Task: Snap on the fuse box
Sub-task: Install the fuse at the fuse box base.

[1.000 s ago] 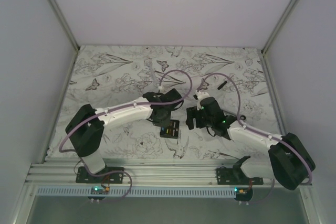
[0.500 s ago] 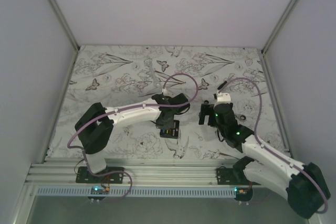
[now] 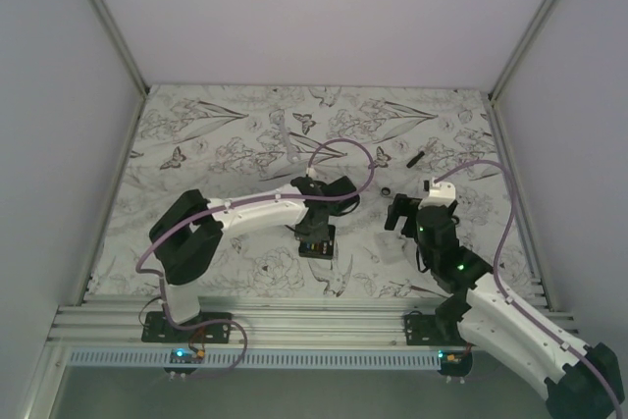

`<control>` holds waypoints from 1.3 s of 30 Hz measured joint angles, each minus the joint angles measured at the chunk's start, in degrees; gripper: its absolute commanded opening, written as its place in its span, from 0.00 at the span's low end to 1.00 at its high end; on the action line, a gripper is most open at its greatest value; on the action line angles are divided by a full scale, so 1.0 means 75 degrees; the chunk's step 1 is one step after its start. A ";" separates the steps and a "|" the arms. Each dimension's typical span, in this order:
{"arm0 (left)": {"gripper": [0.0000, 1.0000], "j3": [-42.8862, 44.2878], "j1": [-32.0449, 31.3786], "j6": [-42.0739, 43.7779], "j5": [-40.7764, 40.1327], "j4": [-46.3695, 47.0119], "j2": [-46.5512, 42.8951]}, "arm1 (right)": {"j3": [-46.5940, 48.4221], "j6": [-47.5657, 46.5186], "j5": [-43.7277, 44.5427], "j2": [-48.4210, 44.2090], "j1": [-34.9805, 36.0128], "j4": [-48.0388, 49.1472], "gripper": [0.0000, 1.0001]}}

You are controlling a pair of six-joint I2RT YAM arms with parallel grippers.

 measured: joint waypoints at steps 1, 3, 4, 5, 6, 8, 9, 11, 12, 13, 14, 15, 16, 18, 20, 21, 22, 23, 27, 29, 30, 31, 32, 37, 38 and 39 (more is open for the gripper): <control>0.00 0.0003 0.0000 -0.0012 -0.0026 -0.0003 0.0032 | 0.0000 0.0003 0.0012 0.0006 0.0000 -0.0012 1.00; 0.00 0.0020 -0.0003 -0.0015 -0.0073 -0.0003 0.0076 | 0.0000 0.0012 0.0017 0.0029 0.0000 -0.0015 1.00; 0.00 0.0026 -0.0003 -0.0015 -0.0090 -0.0006 0.0079 | 0.0000 0.0020 0.0017 0.0052 0.0000 -0.0017 1.00; 0.00 0.0029 -0.0003 -0.0015 -0.0111 -0.0009 0.0079 | 0.0000 0.0020 0.0015 0.0076 0.0000 -0.0017 1.00; 0.00 0.0032 -0.0003 -0.0015 -0.0125 -0.0012 0.0079 | 0.0000 0.0020 0.0017 0.0111 0.0000 -0.0020 1.00; 0.00 0.0032 -0.0003 -0.0015 -0.0166 -0.0017 0.0079 | 0.0000 0.0020 0.0015 0.0178 0.0000 -0.0032 0.99; 0.00 0.0032 -0.0003 -0.0015 -0.0189 -0.0023 0.0079 | 0.0000 0.0020 0.0015 0.0207 0.0000 -0.0035 1.00; 0.00 0.0032 -0.0003 -0.0015 -0.0245 -0.0041 0.0079 | 0.0000 0.0020 0.0012 0.0262 0.0000 -0.0038 1.00; 0.00 0.0032 -0.0003 -0.0015 -0.0259 -0.0058 0.0079 | 0.0000 0.0020 0.0012 0.0286 0.0000 -0.0035 1.00; 0.00 0.0032 -0.0003 -0.0012 -0.0280 -0.0082 0.0079 | 0.0000 0.0020 0.0012 0.0300 0.0000 -0.0035 1.00; 0.00 0.0038 -0.0006 -0.0009 -0.0303 -0.0114 0.0079 | 0.0000 0.0020 0.0012 0.0315 0.0000 -0.0035 1.00; 0.00 0.0041 -0.0006 -0.0003 -0.0315 -0.0143 0.0079 | 0.0000 0.0020 0.0012 0.0326 0.0000 -0.0035 0.99; 0.00 0.0052 -0.0012 0.0015 -0.0335 -0.0163 0.0079 | 0.0000 0.0017 0.0009 0.0329 -0.0003 -0.0038 1.00; 0.00 0.0087 -0.0032 0.0064 -0.0382 -0.0192 0.0079 | 0.0000 0.0017 0.0009 0.0329 -0.0003 -0.0035 1.00; 0.00 0.0154 -0.0058 0.0137 -0.0423 -0.0207 0.0079 | 0.0000 0.0017 0.0009 0.0332 -0.0003 -0.0035 1.00; 0.00 0.0195 -0.0073 0.0166 -0.0434 -0.0210 0.0079 | 0.0000 0.0017 0.0009 0.0329 -0.0003 -0.0035 1.00; 0.00 0.0227 -0.0082 0.0192 -0.0455 -0.0210 0.0079 | 0.0000 0.0017 0.0009 0.0332 -0.0003 -0.0035 1.00; 0.00 0.0256 -0.0090 0.0224 -0.0472 -0.0213 0.0079 | 0.0000 0.0017 0.0009 0.0332 -0.0003 -0.0035 1.00; 0.00 0.0312 -0.0093 0.0315 -0.0484 -0.0224 0.0085 | 0.0000 0.0017 0.0006 0.0347 -0.0015 -0.0035 1.00; 0.00 0.0347 -0.0093 0.0364 -0.0484 -0.0265 0.0122 | 0.0000 0.0017 -0.0003 0.0370 -0.0015 -0.0035 1.00; 0.00 0.0379 -0.0093 0.0391 -0.0484 -0.0283 0.0163 | 0.0000 0.0017 -0.0015 0.0376 -0.0015 -0.0035 1.00; 0.00 0.0396 -0.0093 0.0414 -0.0484 -0.0286 0.0198 | 0.0000 0.0015 -0.0023 0.0379 -0.0015 -0.0035 1.00; 0.00 0.0411 -0.0093 0.0449 -0.0484 -0.0291 0.0245 | 0.0000 0.0015 -0.0038 0.0382 -0.0015 -0.0032 1.00; 0.00 0.0452 -0.0093 0.0586 -0.0487 -0.0315 0.0449 | 0.0000 0.0015 -0.0082 0.0431 -0.0029 -0.0029 1.00; 0.00 0.0478 -0.0090 0.0606 -0.0493 -0.0321 0.0484 | 0.0000 0.0012 -0.0087 0.0455 -0.0029 -0.0032 1.00; 0.00 0.0498 -0.0093 0.0621 -0.0493 -0.0332 0.0498 | 0.0000 0.0009 -0.0102 0.0478 -0.0029 -0.0032 1.00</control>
